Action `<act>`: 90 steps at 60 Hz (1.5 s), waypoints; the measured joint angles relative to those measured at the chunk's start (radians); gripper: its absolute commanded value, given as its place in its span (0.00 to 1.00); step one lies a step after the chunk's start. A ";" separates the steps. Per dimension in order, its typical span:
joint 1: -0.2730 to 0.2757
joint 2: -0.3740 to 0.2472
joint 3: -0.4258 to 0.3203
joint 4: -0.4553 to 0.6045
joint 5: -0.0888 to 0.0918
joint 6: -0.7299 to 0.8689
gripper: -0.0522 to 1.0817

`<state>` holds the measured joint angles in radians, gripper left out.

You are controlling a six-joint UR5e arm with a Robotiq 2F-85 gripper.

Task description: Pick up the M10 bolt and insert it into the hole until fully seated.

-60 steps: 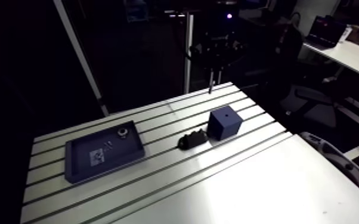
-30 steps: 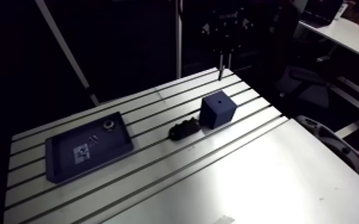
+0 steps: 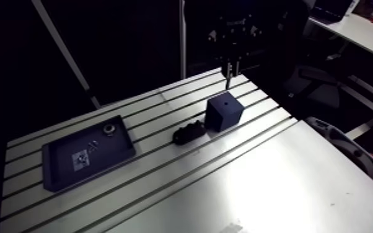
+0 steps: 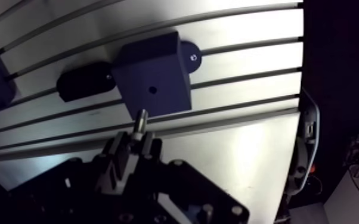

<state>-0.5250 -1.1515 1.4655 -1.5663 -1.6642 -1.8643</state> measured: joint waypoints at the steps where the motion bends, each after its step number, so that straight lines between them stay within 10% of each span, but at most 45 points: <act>1: 0.000 0.000 0.002 -0.002 0.000 0.000 1.00; 90: -0.008 0.034 0.061 -0.078 -0.003 -0.004 1.00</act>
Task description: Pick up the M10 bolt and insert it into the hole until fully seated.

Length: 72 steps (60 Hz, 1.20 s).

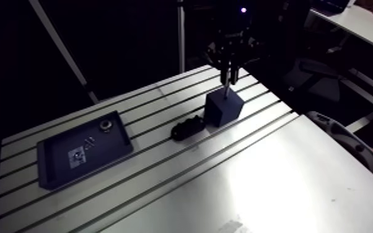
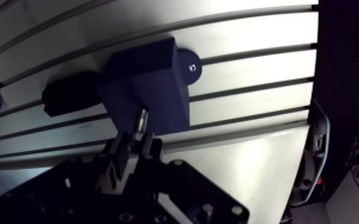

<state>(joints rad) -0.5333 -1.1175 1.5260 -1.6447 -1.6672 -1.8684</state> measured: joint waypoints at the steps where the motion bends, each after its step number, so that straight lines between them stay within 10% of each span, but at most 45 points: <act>1: 0.000 0.000 0.001 0.000 0.000 0.000 1.00; 72: -0.001 0.000 0.012 -0.005 0.001 0.000 1.00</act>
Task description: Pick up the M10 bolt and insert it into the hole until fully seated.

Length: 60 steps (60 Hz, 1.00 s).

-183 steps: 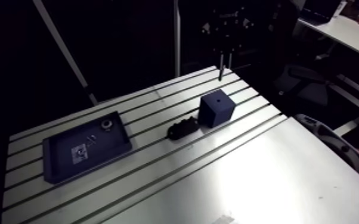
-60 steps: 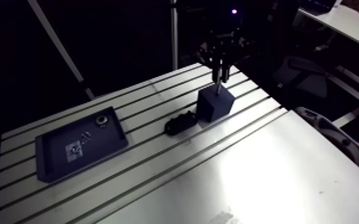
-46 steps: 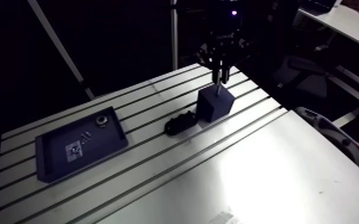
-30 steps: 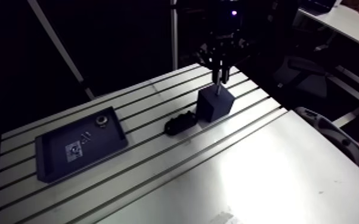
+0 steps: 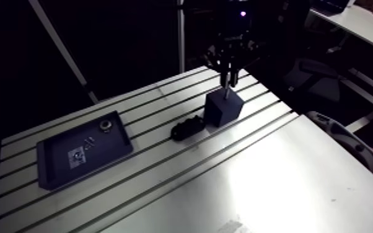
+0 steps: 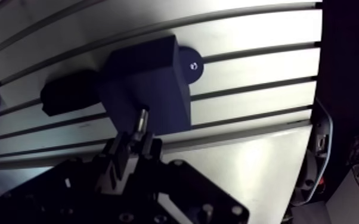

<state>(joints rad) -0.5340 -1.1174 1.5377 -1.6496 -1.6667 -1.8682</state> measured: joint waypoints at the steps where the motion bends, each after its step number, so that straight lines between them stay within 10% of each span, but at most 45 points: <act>1: 0.000 0.000 0.000 0.000 0.000 0.000 1.00; 60: 0.000 0.000 0.005 -0.037 0.003 -0.004 1.00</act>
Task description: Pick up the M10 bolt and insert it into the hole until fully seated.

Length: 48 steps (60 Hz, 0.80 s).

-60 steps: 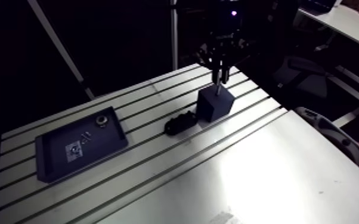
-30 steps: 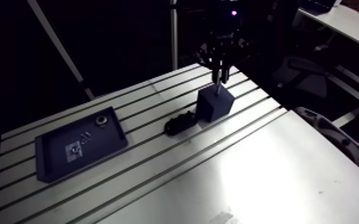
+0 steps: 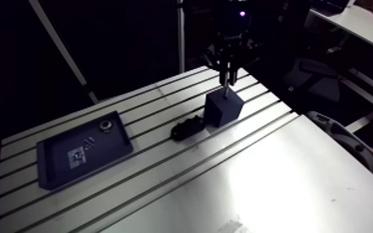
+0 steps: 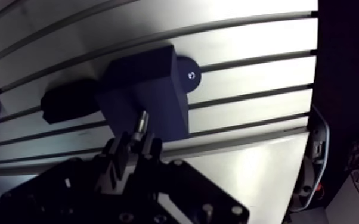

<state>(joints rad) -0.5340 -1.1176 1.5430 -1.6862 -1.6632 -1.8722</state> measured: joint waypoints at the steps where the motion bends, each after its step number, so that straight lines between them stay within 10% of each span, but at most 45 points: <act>1: 0.000 0.000 0.000 0.000 0.000 0.000 1.00; 48: 0.000 -0.008 -0.007 0.038 -0.005 -0.002 1.00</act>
<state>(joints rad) -0.5338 -1.1260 1.5362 -1.6484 -1.6681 -1.8741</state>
